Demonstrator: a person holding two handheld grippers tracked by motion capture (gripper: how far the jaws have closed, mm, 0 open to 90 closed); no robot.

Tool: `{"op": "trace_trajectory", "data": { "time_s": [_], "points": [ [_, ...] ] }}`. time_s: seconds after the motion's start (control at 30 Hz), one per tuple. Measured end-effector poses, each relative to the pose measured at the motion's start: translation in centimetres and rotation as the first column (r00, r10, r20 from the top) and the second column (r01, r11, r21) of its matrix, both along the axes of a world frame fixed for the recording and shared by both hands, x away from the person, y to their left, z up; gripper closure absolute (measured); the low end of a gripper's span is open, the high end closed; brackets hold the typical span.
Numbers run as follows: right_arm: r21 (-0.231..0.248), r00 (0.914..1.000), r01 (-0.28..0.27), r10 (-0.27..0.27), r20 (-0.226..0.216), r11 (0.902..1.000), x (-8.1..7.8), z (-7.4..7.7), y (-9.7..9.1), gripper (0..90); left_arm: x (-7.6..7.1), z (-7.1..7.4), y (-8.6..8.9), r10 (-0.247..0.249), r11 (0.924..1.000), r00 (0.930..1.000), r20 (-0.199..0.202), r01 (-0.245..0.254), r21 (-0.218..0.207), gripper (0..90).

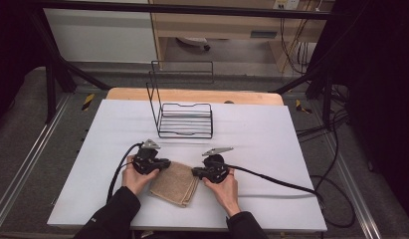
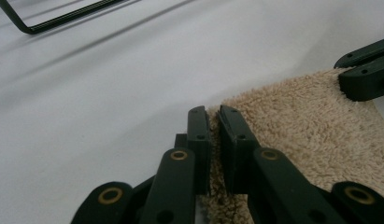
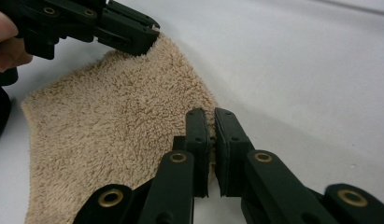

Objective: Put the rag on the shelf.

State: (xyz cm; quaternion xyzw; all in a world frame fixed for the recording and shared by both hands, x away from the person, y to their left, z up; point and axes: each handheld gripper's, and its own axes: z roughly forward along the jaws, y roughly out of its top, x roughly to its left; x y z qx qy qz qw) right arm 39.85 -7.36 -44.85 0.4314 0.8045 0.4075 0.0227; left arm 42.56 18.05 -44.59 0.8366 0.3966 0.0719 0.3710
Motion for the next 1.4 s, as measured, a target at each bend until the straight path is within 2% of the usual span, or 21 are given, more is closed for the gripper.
{"op": "trace_trajectory", "data": {
  "time_s": [0.17,0.43,0.6,0.73,0.97,1.4],
  "points": [
    [0.017,0.9999,-0.007,0.007,0.014,0.9998,-0.1,0.5,-0.2,85.3,-0.1,0.4,0.3,-0.002,0.9998,1.0000,0.001,0.002,-0.018,84.1],
    [0.037,0.9981,-0.030,0.028,0.054,0.9989,-0.5,1.5,-0.4,85.4,-0.8,1.8,1.0,-0.003,0.9980,0.9995,0.031,0.005,-0.063,84.4],
    [0.020,0.9927,-0.055,0.053,0.108,0.9983,-0.8,2.6,-0.1,85.5,-1.3,2.7,1.3,0.001,0.9982,0.9980,0.064,0.003,-0.060,84.7],
    [0.031,0.9904,-0.056,0.052,0.128,0.9979,-0.9,3.4,-0.1,85.5,-1.7,3.5,1.7,0.004,0.9961,0.9966,0.082,0.003,-0.088,84.8],
    [0.032,0.9831,-0.065,0.058,0.173,0.9974,-1.0,4.6,-0.2,85.6,-2.3,4.8,1.8,0.003,0.9964,0.9924,0.123,0.007,-0.084,85.1],
    [0.034,0.9677,-0.081,0.071,0.242,0.9961,-1.2,6.5,-0.7,85.7,-3.2,6.4,1.6,0.018,0.9941,0.9849,0.172,0.001,-0.109,85.3]
  ]
}}
